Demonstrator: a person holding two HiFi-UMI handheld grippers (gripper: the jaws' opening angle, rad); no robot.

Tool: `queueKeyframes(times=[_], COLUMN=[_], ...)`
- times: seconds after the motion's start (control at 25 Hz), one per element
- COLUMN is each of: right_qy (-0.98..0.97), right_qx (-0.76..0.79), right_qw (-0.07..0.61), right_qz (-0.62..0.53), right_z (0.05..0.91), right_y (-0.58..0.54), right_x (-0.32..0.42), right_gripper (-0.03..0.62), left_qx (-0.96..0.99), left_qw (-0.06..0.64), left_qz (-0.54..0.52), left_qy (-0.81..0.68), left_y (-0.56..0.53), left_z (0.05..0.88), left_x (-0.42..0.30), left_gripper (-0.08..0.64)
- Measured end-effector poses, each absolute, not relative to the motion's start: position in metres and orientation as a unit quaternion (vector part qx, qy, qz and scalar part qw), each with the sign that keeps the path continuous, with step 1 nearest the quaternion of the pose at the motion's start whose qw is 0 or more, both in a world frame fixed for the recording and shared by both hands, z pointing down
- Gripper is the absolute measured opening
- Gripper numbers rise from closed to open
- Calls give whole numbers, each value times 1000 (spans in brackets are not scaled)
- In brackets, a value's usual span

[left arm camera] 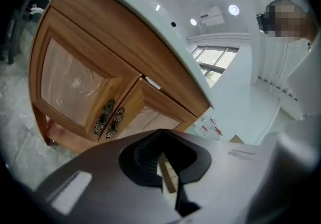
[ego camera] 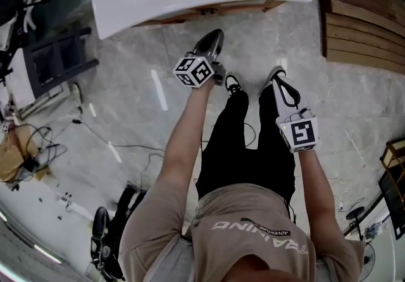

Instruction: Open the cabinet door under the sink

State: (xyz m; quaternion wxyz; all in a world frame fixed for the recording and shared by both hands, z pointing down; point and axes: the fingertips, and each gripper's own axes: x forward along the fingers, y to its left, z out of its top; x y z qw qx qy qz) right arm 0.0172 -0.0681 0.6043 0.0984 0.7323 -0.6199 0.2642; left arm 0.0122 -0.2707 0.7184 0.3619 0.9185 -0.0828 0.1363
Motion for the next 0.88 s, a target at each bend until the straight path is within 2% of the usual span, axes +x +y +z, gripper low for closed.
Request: queueKeyframes(times=[0.12,0.28,0.48,0.64,0.76,0.88], right_qy=[-633,-633,-637,-634,-629,-632], right_qx=[728,728,725,725,724,727], right_qw=[110,114,103,97,96,86], right_qz=[240,238,242,250,265,256], right_z=[613,631,643,649,656,654], right_y=[-75,-81,-93,-100,-106,-117], right_x=[22,32,38,42,43,47], right_gripper=[2,2,2,2,2,2], left_qx=[902,841,734,716,702,697], left_qw=[400,514,644,657,668,666], left_qz=[117,58,-63,-97,-122,-138], left_qy=[-110,-158,-205,-213,-215,-228], left_y=[-287,-305,-325,-335,-340,-344], left_z=[747,787,810,816,819,825], left_x=[19,20,21,25,29,32], left_gripper=[18,17,17,31,87,74])
